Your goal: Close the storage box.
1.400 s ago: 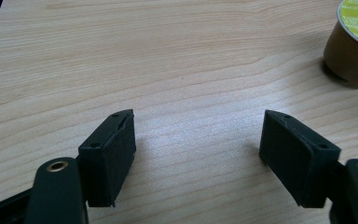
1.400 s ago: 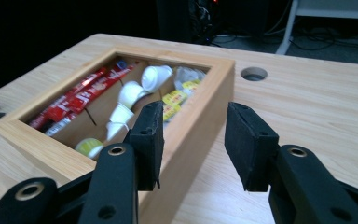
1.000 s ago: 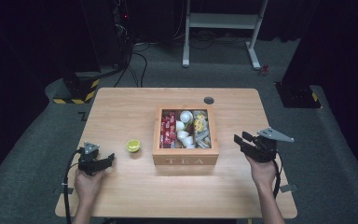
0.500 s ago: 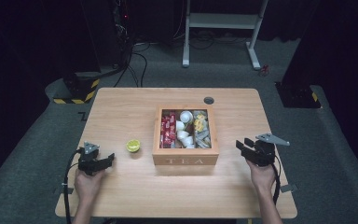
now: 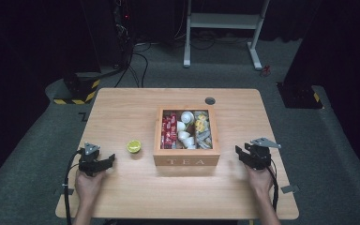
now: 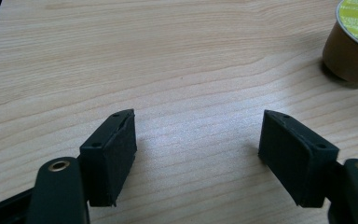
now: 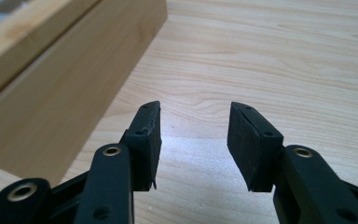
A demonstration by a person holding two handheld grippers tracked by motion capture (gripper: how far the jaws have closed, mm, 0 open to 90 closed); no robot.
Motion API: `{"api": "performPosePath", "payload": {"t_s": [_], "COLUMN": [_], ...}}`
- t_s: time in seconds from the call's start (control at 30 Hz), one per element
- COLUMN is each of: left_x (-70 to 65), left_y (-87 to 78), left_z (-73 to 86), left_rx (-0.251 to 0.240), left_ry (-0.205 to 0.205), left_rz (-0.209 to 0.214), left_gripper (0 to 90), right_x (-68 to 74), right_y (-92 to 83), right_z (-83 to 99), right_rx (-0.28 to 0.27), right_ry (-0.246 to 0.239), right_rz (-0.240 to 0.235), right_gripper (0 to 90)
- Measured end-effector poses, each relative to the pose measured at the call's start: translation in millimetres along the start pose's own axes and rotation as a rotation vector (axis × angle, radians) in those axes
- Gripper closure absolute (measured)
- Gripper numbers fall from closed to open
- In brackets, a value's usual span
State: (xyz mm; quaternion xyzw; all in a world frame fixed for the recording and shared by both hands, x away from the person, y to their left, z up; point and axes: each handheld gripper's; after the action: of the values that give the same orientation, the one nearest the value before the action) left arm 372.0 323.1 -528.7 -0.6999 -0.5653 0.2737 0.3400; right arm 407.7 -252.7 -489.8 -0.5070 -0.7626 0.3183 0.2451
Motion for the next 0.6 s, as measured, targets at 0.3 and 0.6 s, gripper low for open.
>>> {"api": "performPosePath", "payload": {"t_s": [0.3,0.6], "left_x": [-0.1,-0.3], "left_y": [0.1,0.0], "left_z": [0.0,0.1], "left_rx": [-0.001,-0.004], "left_ry": [0.0,0.002], "left_rz": [-0.001,0.001], "left_gripper": [27.8,28.9], "right_x": [-1.4,-3.7], "right_y": [16.4,25.0], "right_z": [4.6,6.6], "right_rx": [0.036,0.065], "right_ry": [0.011,0.02], "right_rz": [0.01,0.017], "right_gripper": [54.1,52.2]}}
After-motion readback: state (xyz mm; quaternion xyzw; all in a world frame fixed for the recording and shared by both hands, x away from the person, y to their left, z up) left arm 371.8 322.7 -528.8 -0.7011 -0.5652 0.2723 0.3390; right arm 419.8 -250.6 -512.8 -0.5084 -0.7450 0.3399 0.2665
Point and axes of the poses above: each handheld gripper's, and its own axes: y roughly forward along the jaws, z roughly out of its underside, x roughly to its left, and after that the axes turned 10 degrees about x, right-handed
